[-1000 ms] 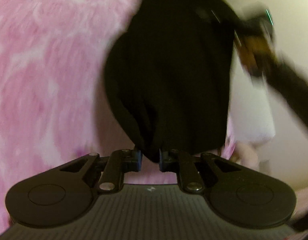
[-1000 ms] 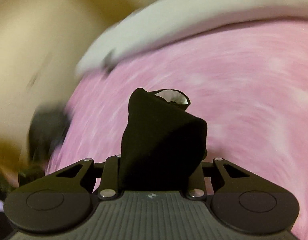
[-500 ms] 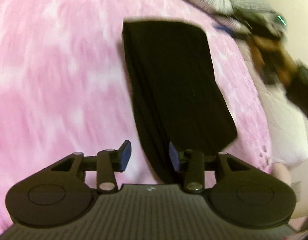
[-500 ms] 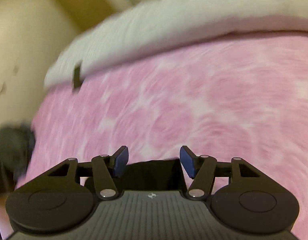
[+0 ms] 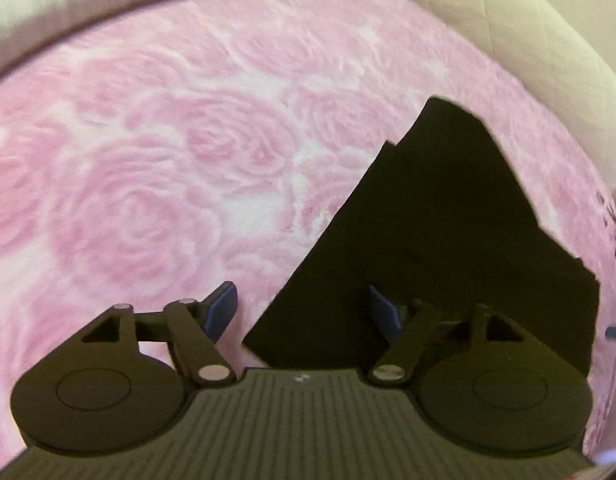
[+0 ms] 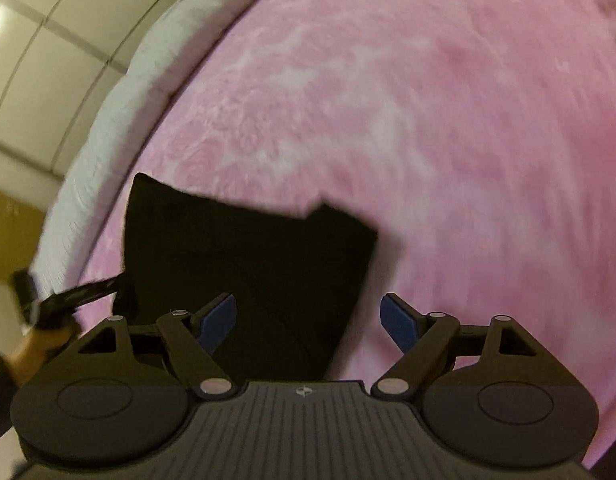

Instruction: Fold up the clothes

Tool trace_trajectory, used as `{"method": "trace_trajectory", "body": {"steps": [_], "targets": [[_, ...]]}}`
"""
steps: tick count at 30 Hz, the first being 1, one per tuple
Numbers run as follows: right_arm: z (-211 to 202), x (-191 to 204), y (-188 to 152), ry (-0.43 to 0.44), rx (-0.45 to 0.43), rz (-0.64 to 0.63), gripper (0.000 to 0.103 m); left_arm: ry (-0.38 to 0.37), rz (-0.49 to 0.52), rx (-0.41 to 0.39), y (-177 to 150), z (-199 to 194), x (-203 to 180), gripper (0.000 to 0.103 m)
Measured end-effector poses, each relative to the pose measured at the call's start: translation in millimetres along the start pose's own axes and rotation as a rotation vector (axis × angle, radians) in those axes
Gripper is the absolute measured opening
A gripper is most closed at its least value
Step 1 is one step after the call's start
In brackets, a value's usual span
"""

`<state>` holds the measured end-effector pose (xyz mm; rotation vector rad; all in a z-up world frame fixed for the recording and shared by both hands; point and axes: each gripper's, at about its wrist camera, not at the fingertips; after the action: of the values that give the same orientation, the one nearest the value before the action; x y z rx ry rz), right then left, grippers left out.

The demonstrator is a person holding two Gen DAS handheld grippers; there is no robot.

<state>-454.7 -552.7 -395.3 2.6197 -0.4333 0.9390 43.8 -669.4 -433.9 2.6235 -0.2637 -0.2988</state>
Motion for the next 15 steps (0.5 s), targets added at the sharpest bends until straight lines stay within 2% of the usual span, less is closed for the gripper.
{"method": "trace_trajectory", "body": {"steps": [2, 4, 8, 10, 11, 13, 15], "targets": [[7.8, -7.7, -25.0, 0.033, -0.036, 0.058, 0.082, -0.017, 0.005, 0.016, 0.3, 11.0, 1.7, 0.076], [20.0, -9.7, -35.8, 0.063, -0.088, 0.102, 0.082, -0.037, 0.006, 0.029, 1.5, 16.8, 3.6, 0.079], [48.5, -16.3, -35.8, 0.101, -0.127, 0.177, 0.079, -0.08, 0.005, 0.044, 1.6, 15.3, 10.5, 0.073], [61.5, -13.5, -31.2, 0.087, -0.125, 0.176, 0.052, -0.097, -0.005, 0.043, 1.2, 13.6, 11.0, 0.059], [64.6, -13.8, -26.4, 0.073, -0.116, 0.199, 0.046, -0.1, -0.018, 0.04, -1.3, 11.0, 6.1, 0.054], [63.9, -14.3, -12.4, 0.051, -0.077, 0.229, 0.019, -0.1, -0.05, 0.032, -8.8, 4.2, -8.6, 0.047], [52.3, -7.5, 8.8, 0.05, -0.042, 0.193, 0.01, -0.1, -0.083, 0.024, -16.2, -2.6, -23.3, 0.045]]}}
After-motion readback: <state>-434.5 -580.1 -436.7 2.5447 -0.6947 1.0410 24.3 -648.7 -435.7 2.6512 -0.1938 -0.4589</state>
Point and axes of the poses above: each gripper's, at about its wrist camera, not at the fingertips, and z roughly the way its jaws point, x to its left, y to its top, and after that the axes turned 9 degrees about z, right-handed
